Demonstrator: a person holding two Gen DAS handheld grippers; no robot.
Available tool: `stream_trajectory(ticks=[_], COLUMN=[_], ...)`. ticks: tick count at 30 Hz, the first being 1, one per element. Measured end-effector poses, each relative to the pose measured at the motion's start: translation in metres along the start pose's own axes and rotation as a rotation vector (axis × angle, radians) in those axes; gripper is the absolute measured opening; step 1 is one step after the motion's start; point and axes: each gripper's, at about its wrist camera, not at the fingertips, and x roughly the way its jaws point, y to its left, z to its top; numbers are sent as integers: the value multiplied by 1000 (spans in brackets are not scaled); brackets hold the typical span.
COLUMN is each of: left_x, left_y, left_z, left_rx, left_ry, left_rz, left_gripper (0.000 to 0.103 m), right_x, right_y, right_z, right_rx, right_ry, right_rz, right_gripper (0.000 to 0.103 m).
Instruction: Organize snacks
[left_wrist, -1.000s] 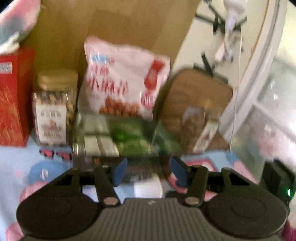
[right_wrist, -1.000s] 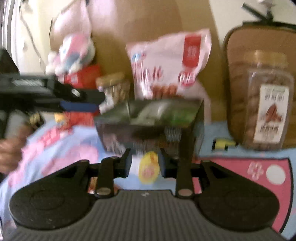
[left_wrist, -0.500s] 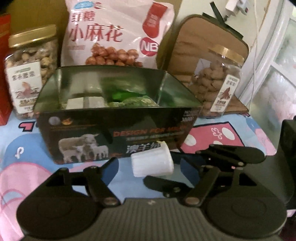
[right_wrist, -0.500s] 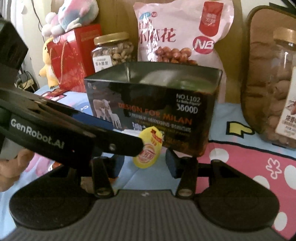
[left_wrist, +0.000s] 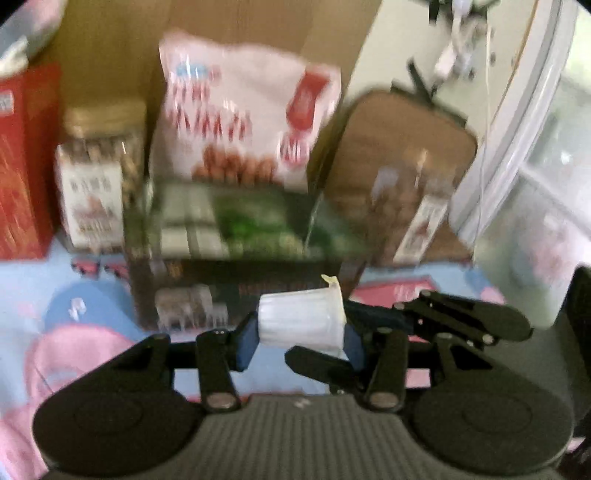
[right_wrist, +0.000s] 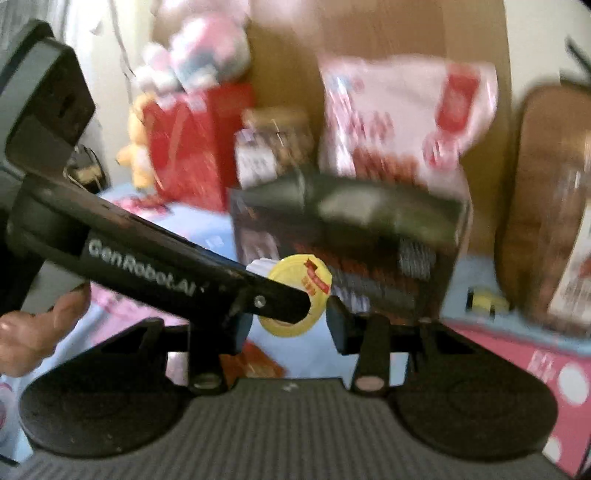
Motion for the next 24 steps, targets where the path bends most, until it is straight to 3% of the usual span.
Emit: stream_trajectory(ticks=[4,10,11,13,16,20,24], left_x=[9,59,64,64,47,-4,-35], left_y=[6,17,17,17,18,19,24], left_z=[35,57,57,56,50,30,-5], left_rx=[-12,-22,-15,-11,-25,-26,-23], left_ry=[-42,18,20,12,-14,-87,-45], left_rz=[36,102,113,129,105,51,13], left_gripper=[46,50,52,54,54,54,57], right_x=[9,54,54,49,29,-3,-35], right_y=[4,-25,-27,-30,-30,-28,-29], right_z=[29,44,43,40,30,9,-22], right_rx=[-55,14,28,42,63,117,226], right_ry=[-75,-10,-19,-24,-45,-61,-25], right_rz=[-61,-118,-134,-169,-181,-173,-144], right_gripper=[46,48,55,58,57,57,57])
